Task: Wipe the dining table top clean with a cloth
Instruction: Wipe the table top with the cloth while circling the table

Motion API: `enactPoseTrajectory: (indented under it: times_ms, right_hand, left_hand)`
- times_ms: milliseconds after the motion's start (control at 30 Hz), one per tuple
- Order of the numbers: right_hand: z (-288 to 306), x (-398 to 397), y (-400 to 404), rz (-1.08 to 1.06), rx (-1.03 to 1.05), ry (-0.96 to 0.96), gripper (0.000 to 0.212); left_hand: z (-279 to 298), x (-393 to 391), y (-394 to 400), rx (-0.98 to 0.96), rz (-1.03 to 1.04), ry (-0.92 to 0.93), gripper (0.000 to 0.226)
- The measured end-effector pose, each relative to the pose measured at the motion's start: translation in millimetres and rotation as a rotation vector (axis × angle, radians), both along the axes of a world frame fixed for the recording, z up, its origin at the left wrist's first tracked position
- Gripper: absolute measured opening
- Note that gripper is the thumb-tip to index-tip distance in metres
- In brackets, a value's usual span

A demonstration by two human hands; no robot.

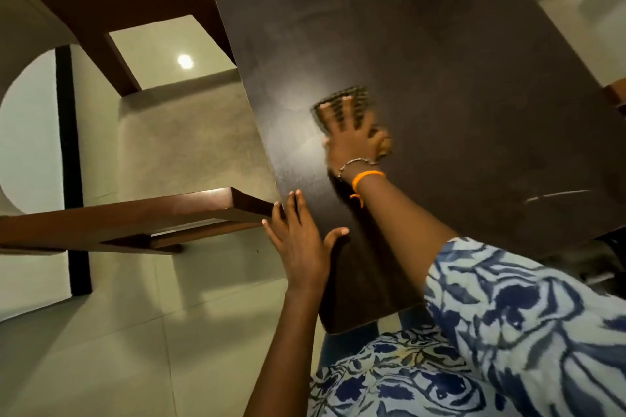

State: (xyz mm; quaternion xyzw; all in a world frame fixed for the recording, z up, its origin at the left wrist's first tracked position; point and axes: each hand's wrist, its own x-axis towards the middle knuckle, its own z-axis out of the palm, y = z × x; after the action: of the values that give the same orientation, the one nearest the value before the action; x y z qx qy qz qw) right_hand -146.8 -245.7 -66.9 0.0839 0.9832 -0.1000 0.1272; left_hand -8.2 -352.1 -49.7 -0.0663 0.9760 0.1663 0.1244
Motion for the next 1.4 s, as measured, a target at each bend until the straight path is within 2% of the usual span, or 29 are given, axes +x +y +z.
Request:
enactPoseTrajectory:
  times_ms: [133,233,333,600,733,767,833,1000,1067,1100,1200,1400]
  right_hand:
    - [-1.7,3.4,-46.2,0.493,-0.015,-0.004,0.058]
    - [-4.8,-6.8,-23.6,0.621,0.013,0.050,0.056]
    - [-4.7,-23.9,36.9,0.504,0.007,0.079,0.057]
    - [1.3,-29.5,254.0,-0.210,0.028,0.049,0.056]
    - [3.3,-34.1,258.4,-0.494,-0.005,0.005,0.057]
    - [4.9,-37.3,245.8,-0.507,-0.018,0.008,0.058]
    - [7.3,-40.3,214.3,-0.390,-0.041,0.011,0.060]
    - [0.4,-15.7,131.7,0.342,-0.048,0.019,0.062]
    - [-4.5,-11.4,133.0,0.586,-0.039,0.040,0.060]
    - [-5.7,-15.7,144.4,0.642,-0.032,0.054,0.060]
    - [-6.4,-37.5,196.6,0.582,-0.021,0.090,0.060]
    - [-1.9,-78.6,346.5,0.110,-0.016,0.111,0.057]
  left_hand:
    - [-0.5,2.8,11.7,0.012,0.001,-0.009,0.091]
    - [3.2,1.6,19.3,0.001,0.000,-0.013,0.098]
    - [7.2,-0.8,31.4,-0.012,-0.043,-0.019,0.099]
    - [14.5,-13.2,86.6,0.006,-0.123,0.033,0.084]
    - [15.0,-14.6,111.3,-0.006,-0.114,0.017,0.082]
    - [15.0,-14.2,117.3,-0.002,-0.101,0.011,0.082]
    - [15.2,-13.9,128.7,0.002,-0.086,0.008,0.082]
    - [12.3,-16.6,158.6,-0.033,-0.045,0.002,0.081]
    - [12.4,-19.3,171.4,-0.027,-0.005,0.013,0.080]
    - [12.7,-20.9,179.3,-0.024,-0.002,0.014,0.080]
    - [13.0,-26.3,203.0,-0.027,-0.057,-0.006,0.082]
    - [10.4,-33.2,242.1,-0.031,-0.124,-0.034,0.089]
